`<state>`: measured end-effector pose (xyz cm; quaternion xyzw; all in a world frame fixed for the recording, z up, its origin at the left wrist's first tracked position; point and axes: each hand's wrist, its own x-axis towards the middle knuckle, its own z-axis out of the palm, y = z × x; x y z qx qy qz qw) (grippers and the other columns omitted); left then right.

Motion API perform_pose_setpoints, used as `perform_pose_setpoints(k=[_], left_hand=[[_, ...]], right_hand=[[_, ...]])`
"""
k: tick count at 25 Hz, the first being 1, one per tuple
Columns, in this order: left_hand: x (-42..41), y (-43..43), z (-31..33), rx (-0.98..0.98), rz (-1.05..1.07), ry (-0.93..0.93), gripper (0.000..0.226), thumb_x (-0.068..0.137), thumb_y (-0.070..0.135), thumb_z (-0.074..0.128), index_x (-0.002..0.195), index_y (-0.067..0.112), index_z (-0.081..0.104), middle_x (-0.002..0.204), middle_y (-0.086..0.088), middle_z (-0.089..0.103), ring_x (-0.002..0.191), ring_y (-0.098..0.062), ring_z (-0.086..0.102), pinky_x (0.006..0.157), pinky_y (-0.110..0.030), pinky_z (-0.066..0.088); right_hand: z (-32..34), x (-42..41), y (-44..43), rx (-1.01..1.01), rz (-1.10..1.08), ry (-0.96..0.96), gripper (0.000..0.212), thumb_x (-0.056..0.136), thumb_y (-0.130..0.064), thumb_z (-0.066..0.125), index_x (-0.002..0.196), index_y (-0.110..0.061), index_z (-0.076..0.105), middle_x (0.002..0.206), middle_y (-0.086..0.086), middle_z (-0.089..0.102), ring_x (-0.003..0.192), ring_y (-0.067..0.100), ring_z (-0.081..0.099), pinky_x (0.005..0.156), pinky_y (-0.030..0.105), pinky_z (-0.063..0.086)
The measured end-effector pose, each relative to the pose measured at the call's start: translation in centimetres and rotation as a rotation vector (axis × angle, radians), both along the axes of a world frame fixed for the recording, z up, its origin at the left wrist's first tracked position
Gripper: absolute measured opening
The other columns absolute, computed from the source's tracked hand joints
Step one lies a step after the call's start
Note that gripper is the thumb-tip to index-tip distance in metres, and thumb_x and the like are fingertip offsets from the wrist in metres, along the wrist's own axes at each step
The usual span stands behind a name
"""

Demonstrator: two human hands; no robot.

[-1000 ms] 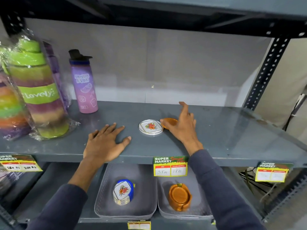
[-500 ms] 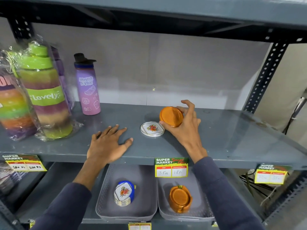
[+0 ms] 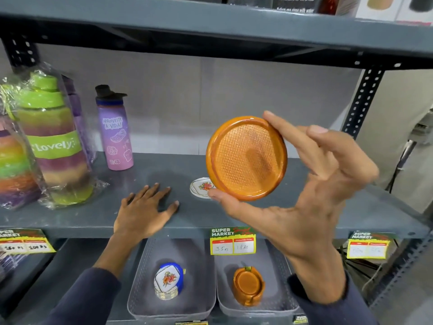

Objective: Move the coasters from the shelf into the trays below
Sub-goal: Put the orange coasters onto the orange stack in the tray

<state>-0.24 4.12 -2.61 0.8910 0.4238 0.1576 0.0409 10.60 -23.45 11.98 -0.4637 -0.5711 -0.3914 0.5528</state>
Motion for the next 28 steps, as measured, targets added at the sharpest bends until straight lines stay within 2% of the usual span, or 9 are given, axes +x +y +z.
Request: perform_pose_setpoints(k=[4, 6, 8, 11, 15, 18, 20, 23, 28], left_hand=[[-0.1, -0.2, 0.3, -0.011, -0.002, -0.005, 0.072, 0.085, 0.078, 0.025, 0.150, 0.047, 0.028, 0.164, 0.015, 0.020, 0.151, -0.009, 0.014, 0.119, -0.041, 0.010], [-0.1, -0.3, 0.4, -0.010, 0.001, 0.000, 0.072, 0.085, 0.078, 0.026, 0.150, 0.047, 0.029, 0.164, 0.014, 0.020, 0.151, -0.009, 0.014, 0.119, -0.041, 0.011], [0.0, -0.2, 0.6, -0.010, 0.007, 0.012, 0.073, 0.085, 0.079, 0.026, 0.150, 0.047, 0.030, 0.164, 0.014, 0.021, 0.151, -0.010, 0.014, 0.118, -0.042, 0.012], [-0.1, -0.1, 0.8, -0.015, 0.002, 0.030, 0.073, 0.085, 0.078, 0.027, 0.150, 0.045, 0.031, 0.164, 0.013, 0.021, 0.151, -0.011, 0.015, 0.117, -0.044, 0.012], [-0.1, -0.2, 0.6, -0.001, -0.009, 0.008, 0.071, 0.087, 0.076, 0.030, 0.149, 0.042, 0.035, 0.163, 0.011, 0.025, 0.150, -0.012, 0.019, 0.117, -0.046, 0.014], [-0.2, -0.3, 0.6, 0.011, -0.019, -0.005, 0.071, 0.087, 0.075, 0.031, 0.149, 0.040, 0.037, 0.162, 0.009, 0.028, 0.150, -0.013, 0.020, 0.117, -0.047, 0.016], [-0.1, -0.4, 0.6, 0.017, -0.020, -0.011, 0.070, 0.088, 0.075, 0.032, 0.148, 0.040, 0.037, 0.162, 0.009, 0.029, 0.150, -0.013, 0.021, 0.116, -0.048, 0.016], [-0.1, -0.4, 0.6, 0.021, -0.021, -0.010, 0.069, 0.089, 0.074, 0.034, 0.148, 0.040, 0.039, 0.162, 0.009, 0.029, 0.149, -0.014, 0.022, 0.116, -0.048, 0.016], [-0.1, -0.4, 0.5, 0.031, -0.024, -0.032, 0.067, 0.089, 0.073, 0.036, 0.147, 0.040, 0.040, 0.161, 0.009, 0.031, 0.149, -0.014, 0.024, 0.115, -0.047, 0.017]], right_hand=[[-1.1, 0.4, 0.1, -0.096, 0.080, 0.061, 0.096, 0.061, -0.043, 0.097, 0.127, -0.018, 0.031, 0.144, -0.033, 0.034, 0.121, 0.042, 0.063, 0.108, 0.033, 0.045], [-2.6, 1.2, 0.0, -0.159, 0.060, 0.106, 0.101, 0.058, -0.045, 0.098, 0.129, -0.020, 0.031, 0.142, -0.007, 0.048, 0.124, 0.034, 0.065, 0.109, 0.047, 0.045], [-4.4, 1.6, -0.1, -0.233, 0.045, 0.174, 0.101, 0.059, -0.052, 0.096, 0.131, -0.030, 0.029, 0.137, 0.005, 0.055, 0.126, 0.023, 0.065, 0.102, 0.060, 0.045], [-8.4, 1.5, -0.2, -0.330, 0.011, 0.274, 0.103, 0.058, -0.060, 0.091, 0.134, -0.038, 0.024, 0.137, -0.003, 0.055, 0.127, 0.016, 0.062, 0.098, 0.061, 0.047], [-16.3, 1.5, -1.5, -0.483, -0.062, 0.369, 0.093, 0.057, -0.071, 0.081, 0.133, -0.034, 0.041, 0.138, -0.036, 0.038, 0.130, -0.015, 0.037, 0.098, 0.042, 0.044], [-22.4, 2.6, -2.1, -0.718, -0.143, 0.450, 0.094, 0.057, -0.080, 0.076, 0.130, -0.029, 0.046, 0.129, -0.035, 0.042, 0.119, 0.001, 0.052, 0.093, 0.026, 0.031], [-26.2, 4.0, -1.7, -0.864, -0.228, 0.490, 0.095, 0.056, -0.085, 0.070, 0.129, -0.029, 0.047, 0.124, -0.027, 0.047, 0.111, 0.015, 0.058, 0.088, 0.030, 0.029], [-31.1, 7.0, -0.2, -1.052, -0.295, 0.654, 0.095, 0.054, -0.082, 0.072, 0.129, -0.036, 0.034, 0.121, -0.024, 0.054, 0.117, 0.018, 0.057, 0.087, 0.036, 0.028], [-36.2, 12.2, 2.6, -1.256, -0.395, 0.837, 0.096, 0.068, -0.061, 0.085, 0.137, -0.037, 0.023, 0.129, 0.005, 0.064, 0.137, 0.031, 0.048, 0.105, 0.048, 0.026]])
